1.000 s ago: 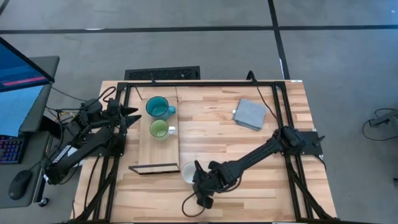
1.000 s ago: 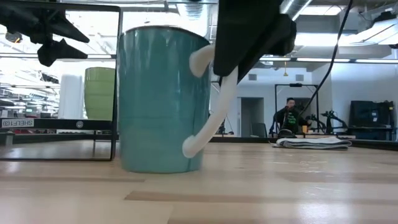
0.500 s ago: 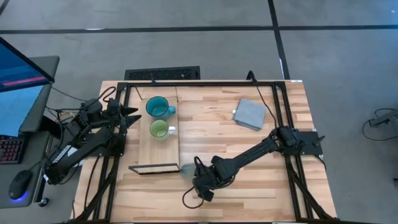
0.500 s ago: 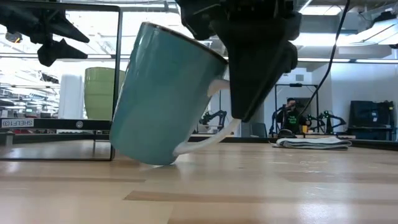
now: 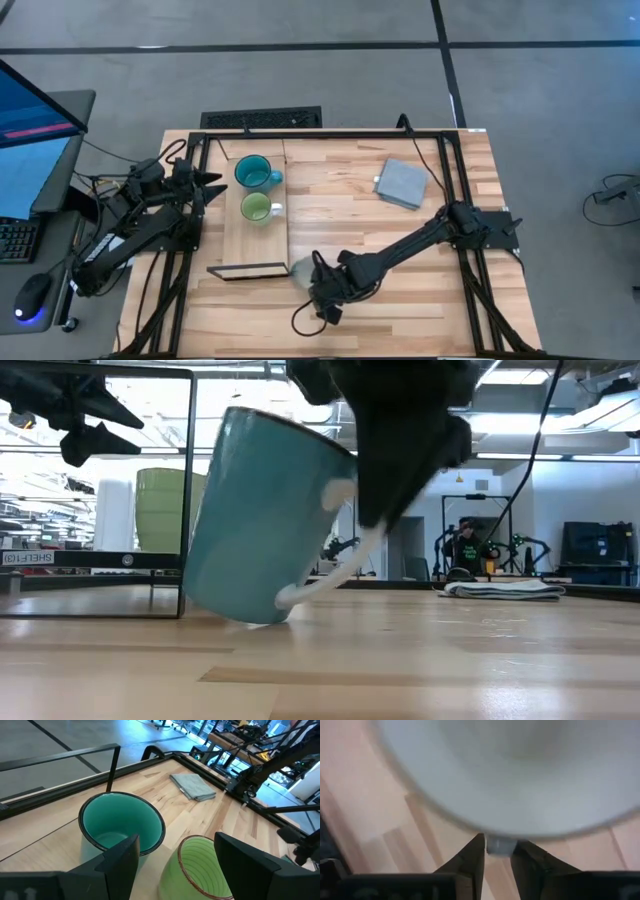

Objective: Stack small to large cups/mugs on shelf
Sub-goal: Put the white mug on the shelf

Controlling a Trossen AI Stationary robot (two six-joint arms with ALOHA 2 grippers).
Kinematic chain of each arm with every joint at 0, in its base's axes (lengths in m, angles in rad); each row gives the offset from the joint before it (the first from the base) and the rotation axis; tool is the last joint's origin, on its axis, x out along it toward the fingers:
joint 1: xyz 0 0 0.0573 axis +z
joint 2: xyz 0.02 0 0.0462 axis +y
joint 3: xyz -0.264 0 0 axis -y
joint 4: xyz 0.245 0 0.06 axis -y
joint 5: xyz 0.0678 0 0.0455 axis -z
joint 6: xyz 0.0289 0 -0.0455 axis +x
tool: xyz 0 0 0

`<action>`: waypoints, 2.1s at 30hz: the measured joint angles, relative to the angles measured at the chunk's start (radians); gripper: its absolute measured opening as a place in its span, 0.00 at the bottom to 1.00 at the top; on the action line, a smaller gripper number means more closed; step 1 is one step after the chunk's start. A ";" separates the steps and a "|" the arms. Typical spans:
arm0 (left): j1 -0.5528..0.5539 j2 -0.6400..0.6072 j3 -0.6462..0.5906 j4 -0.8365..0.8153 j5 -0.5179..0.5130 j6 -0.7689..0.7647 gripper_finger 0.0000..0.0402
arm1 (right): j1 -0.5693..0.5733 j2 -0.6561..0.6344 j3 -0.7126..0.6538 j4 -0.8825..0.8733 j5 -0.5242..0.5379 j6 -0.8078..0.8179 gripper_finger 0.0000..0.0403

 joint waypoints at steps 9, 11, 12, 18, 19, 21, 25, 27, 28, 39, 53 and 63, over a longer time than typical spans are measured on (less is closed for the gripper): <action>0.000 0.000 0.000 0.000 0.000 0.000 0.62 | -0.004 -0.084 0.003 -0.037 0.099 -0.008 0.27; 0.000 0.000 0.000 0.000 0.000 0.000 0.62 | -0.007 -0.084 0.003 -0.045 0.099 -0.008 0.27; 0.000 0.000 0.000 0.000 0.000 0.000 0.62 | -0.007 -0.084 0.003 -0.053 0.099 -0.008 0.27; 0.000 0.000 0.000 0.000 0.000 0.000 0.62 | -0.007 -0.087 0.003 -0.127 0.102 0.056 0.27; 0.000 0.000 0.000 0.000 0.000 0.000 0.62 | -0.007 -0.098 0.002 -0.142 0.103 0.069 0.27; 0.000 0.000 0.000 0.000 0.000 0.000 0.62 | -0.004 -0.132 0.002 -0.163 0.108 0.090 0.27; 0.000 0.000 0.000 0.000 0.000 0.000 0.62 | 0.025 -0.210 0.003 -0.243 0.213 0.161 0.27; 0.000 0.000 0.000 0.000 0.001 0.000 0.62 | 0.045 -0.263 0.003 -0.304 0.287 0.212 0.27; 0.000 0.000 0.000 0.000 0.000 0.000 0.62 | 0.055 -0.292 0.003 -0.340 0.329 0.236 0.27; 0.000 0.000 0.000 0.000 0.001 -0.008 0.62 | 0.190 -0.471 -0.008 -0.423 0.837 0.284 0.27; 0.000 0.000 0.000 0.011 -0.002 -0.019 0.62 | 0.218 -0.871 -0.450 -0.506 0.866 0.371 0.14; 0.000 0.000 0.000 0.034 -0.003 -0.024 0.62 | 0.277 -1.317 -0.943 -0.022 0.871 0.329 0.04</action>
